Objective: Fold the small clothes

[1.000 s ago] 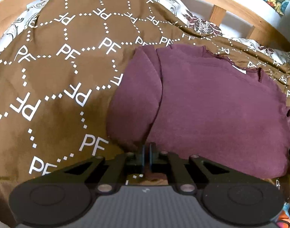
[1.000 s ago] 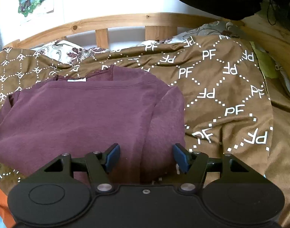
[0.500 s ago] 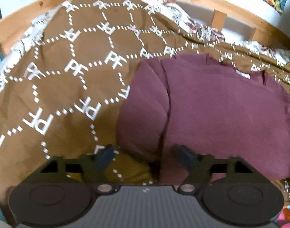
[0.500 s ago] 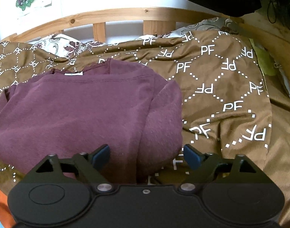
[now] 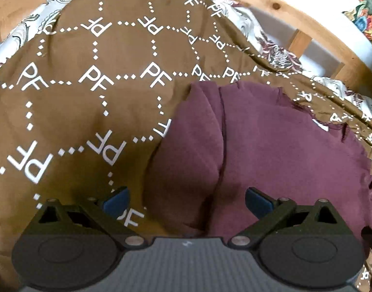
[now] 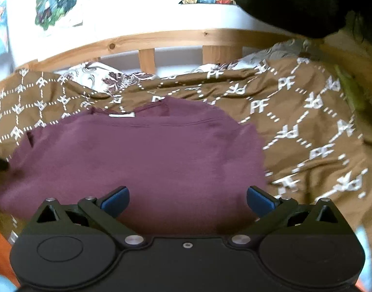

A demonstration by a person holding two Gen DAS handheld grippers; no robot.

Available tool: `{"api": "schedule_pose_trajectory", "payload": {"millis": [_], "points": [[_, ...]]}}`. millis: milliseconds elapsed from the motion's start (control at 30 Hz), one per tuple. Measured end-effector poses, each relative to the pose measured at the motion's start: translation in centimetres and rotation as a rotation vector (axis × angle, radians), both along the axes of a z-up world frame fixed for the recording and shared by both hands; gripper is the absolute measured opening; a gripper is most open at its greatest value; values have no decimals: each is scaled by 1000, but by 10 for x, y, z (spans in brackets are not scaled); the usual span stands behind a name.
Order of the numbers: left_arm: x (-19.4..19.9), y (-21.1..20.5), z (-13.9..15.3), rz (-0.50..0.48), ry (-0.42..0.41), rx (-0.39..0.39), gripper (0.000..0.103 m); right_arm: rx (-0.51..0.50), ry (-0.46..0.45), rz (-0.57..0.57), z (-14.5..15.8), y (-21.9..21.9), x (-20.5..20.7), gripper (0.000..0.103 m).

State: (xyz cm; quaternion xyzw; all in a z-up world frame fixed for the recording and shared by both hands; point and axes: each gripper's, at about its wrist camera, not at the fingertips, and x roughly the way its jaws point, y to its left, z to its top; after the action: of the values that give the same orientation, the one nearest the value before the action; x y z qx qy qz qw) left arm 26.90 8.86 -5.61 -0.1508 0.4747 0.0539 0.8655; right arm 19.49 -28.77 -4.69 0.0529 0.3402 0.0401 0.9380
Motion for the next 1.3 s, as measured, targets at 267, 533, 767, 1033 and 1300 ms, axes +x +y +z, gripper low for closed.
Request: {"api": "schedule_pose_trajectory", "payload": {"millis": [267, 533, 767, 1033, 1300], "points": [[14, -1, -15, 54, 25, 69, 102, -93, -64, 150, -14, 63, 11, 102], [16, -13, -17, 15, 36, 135, 102, -134, 60, 213, -40, 75, 23, 102], [18, -7, -16, 35, 39, 88, 103, -115, 73, 212, -43, 73, 24, 103], [19, -6, -18, 46, 40, 67, 103, -104, 79, 211, -43, 70, 25, 103], [25, 17, -11, 45, -3, -103, 102, -102, 81, 212, -43, 69, 26, 103]]}}
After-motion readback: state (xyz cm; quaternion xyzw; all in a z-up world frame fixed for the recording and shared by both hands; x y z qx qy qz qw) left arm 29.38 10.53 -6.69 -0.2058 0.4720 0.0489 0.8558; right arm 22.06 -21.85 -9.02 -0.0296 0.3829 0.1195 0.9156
